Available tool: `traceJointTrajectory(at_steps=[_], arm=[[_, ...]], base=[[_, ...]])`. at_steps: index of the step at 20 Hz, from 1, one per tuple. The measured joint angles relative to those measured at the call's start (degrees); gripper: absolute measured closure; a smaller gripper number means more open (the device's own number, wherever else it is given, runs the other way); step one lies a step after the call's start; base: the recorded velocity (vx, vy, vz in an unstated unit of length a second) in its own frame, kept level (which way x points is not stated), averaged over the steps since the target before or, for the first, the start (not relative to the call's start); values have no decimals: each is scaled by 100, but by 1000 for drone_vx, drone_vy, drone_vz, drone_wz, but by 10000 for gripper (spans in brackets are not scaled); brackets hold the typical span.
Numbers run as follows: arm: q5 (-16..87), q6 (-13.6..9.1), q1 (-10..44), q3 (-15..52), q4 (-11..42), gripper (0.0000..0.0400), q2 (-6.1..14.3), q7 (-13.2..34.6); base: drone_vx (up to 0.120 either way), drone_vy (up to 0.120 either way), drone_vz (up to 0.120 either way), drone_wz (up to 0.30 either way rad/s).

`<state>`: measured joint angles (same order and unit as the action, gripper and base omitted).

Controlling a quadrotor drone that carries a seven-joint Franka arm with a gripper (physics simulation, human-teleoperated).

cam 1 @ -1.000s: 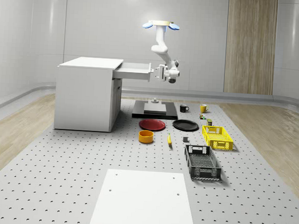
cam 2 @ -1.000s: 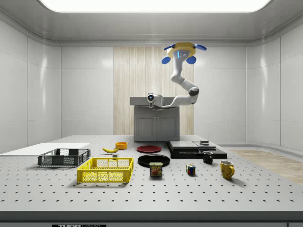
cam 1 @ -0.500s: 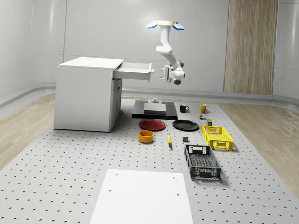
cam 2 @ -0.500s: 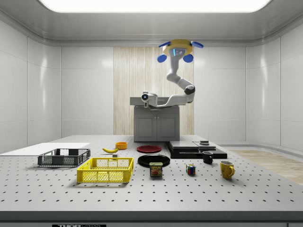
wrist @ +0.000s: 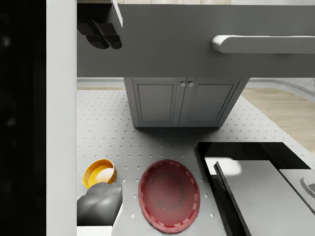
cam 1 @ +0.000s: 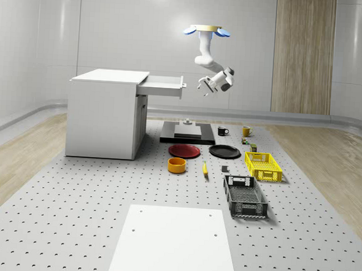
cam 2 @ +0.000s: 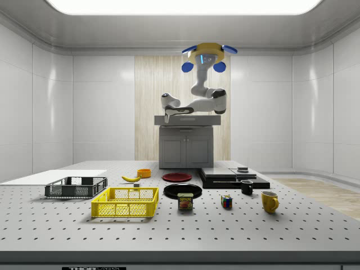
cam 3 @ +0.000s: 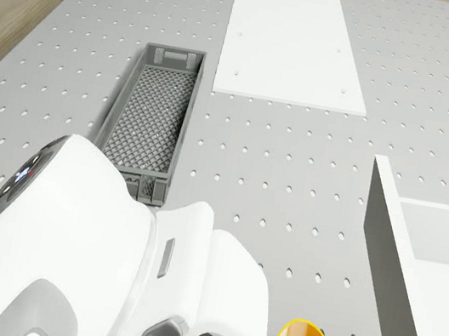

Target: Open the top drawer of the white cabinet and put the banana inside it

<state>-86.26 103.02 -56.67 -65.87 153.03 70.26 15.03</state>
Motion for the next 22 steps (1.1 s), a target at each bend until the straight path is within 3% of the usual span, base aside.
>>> traceJointTrajectory(at_steps=[4,9,14,19,22], arm=[[-1015,-620,-990,-731,332,0,553,-1364],[-1407,-1161,-1721,-1148,422,0,940,-2172],[-1503,-1379,-2056,-1305,431,0,1150,-2503],[-1516,-1433,-2204,-1366,428,0,1281,-2643],[-1509,-1427,-2250,-1384,426,0,1341,-2686]], base=[[120,120,-50,0],[120,64,-120,0],[64,24,-120,0],[0,112,-120,0],[0,0,-120,0]])
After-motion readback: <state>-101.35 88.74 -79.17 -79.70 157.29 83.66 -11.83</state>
